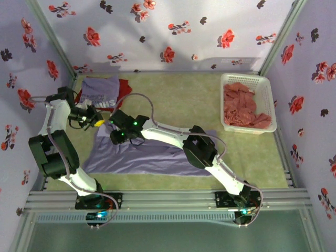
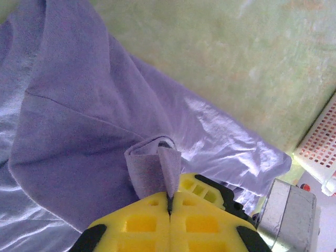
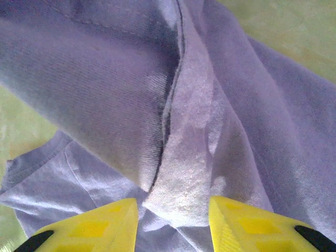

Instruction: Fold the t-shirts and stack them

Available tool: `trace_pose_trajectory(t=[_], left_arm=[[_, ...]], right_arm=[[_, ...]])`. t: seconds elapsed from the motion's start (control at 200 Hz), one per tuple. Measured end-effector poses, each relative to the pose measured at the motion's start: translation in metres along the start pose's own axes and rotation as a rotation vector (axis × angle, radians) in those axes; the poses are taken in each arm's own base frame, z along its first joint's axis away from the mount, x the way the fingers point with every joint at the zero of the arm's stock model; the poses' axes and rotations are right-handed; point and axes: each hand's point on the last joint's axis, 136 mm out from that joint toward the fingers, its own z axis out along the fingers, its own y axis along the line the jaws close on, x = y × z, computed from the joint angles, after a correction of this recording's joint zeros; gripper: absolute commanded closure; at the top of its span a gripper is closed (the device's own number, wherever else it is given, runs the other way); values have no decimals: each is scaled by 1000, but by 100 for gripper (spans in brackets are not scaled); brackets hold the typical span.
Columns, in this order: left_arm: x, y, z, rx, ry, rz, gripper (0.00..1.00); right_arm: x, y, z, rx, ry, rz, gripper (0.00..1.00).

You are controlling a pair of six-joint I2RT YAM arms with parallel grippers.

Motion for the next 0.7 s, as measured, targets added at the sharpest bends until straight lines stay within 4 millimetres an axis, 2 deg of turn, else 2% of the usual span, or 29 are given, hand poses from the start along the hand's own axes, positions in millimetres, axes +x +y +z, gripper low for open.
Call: trace_pose_trajectory(t=[0.325, 0.505, 0.605, 0.7], left_arm=[[0, 0, 0, 0, 0, 0, 98], [1, 1, 1, -1, 2, -2, 98], [1, 1, 1, -1, 3, -2, 98], [1, 1, 0, -1, 2, -2, 98]], right_arm=[[-11, -9, -1, 1, -24, 27, 71], [-15, -15, -2, 1, -31, 42, 90], [-16, -15, -2, -2, -30, 47, 97], [-15, -14, -2, -5, -26, 47, 99]])
